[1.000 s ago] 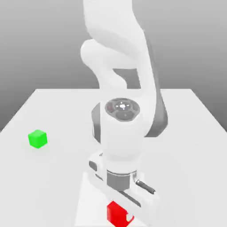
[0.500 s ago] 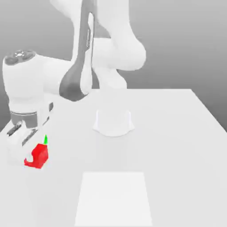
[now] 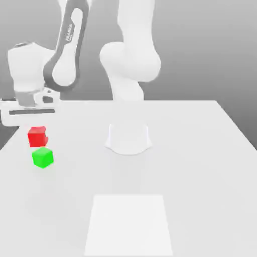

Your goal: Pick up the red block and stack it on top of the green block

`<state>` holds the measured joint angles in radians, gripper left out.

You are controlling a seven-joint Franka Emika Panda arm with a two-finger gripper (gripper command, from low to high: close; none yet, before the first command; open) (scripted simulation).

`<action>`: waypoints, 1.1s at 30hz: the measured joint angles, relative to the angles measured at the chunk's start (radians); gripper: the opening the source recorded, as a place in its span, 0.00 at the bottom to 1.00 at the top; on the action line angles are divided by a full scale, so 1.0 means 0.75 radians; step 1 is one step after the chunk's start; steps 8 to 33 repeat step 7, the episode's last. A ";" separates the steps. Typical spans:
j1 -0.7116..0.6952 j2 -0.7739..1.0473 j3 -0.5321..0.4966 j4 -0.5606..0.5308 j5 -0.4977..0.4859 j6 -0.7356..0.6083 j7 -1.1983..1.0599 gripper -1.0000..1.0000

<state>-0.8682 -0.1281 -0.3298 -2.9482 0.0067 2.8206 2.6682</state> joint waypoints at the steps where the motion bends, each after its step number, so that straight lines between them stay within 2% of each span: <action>1: 0.009 0.030 -0.003 0.001 0.027 0.027 -0.018 0.00; 4: 0.024 0.116 -0.003 0.004 0.076 0.108 -0.051 0.00; 6: 0.027 0.170 -0.007 0.006 0.063 0.162 -0.042 0.00; 7: 0.035 0.185 -0.009 0.007 0.054 0.177 -0.036 1.00; 33: 0.035 0.185 -0.009 0.007 0.054 0.177 -0.036 1.00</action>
